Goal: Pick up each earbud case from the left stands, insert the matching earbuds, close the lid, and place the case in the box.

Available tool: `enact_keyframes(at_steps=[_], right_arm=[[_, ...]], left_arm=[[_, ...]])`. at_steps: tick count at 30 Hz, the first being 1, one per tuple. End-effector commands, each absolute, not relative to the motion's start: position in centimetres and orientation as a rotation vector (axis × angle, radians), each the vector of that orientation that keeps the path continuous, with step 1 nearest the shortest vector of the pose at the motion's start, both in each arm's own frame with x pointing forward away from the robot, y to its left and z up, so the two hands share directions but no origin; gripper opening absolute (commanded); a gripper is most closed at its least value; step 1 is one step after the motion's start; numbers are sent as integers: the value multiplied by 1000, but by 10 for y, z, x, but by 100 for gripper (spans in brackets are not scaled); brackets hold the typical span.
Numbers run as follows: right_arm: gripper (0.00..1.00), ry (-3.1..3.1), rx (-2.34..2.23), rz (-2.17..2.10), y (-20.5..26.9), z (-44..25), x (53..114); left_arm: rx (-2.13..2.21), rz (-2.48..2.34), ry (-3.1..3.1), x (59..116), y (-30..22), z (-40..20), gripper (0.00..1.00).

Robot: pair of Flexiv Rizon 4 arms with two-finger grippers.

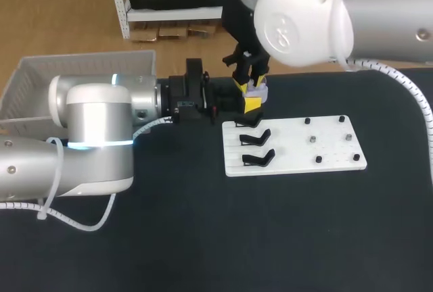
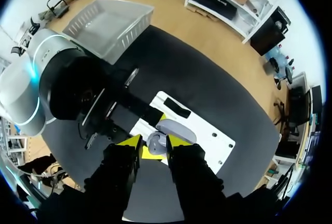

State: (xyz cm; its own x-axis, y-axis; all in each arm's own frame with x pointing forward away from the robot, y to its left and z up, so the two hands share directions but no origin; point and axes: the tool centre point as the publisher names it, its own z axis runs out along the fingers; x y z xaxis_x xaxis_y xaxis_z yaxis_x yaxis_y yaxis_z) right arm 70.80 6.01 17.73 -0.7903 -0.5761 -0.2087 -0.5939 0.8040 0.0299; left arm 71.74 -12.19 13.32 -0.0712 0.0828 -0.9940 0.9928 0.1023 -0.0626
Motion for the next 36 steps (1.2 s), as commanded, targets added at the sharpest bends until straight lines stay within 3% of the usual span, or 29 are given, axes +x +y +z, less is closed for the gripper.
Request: enact_keyframes(at_steps=[1, 19, 27, 36], right_arm=[[30, 2795, -911, 139, 59, 179, 707], [30, 2714, -831, 180, 54, 208, 723], [33, 2745, -701, 234, 49, 187, 761], [29, 2795, -617, 215, 37, 166, 763]], left_arm=[[1163, -1141, 1367, 717, -122, 133, 0], [1163, -1141, 1367, 717, -122, 133, 0], [1163, -1141, 1367, 717, -122, 133, 0], [1163, -1141, 1367, 717, -122, 133, 0]])
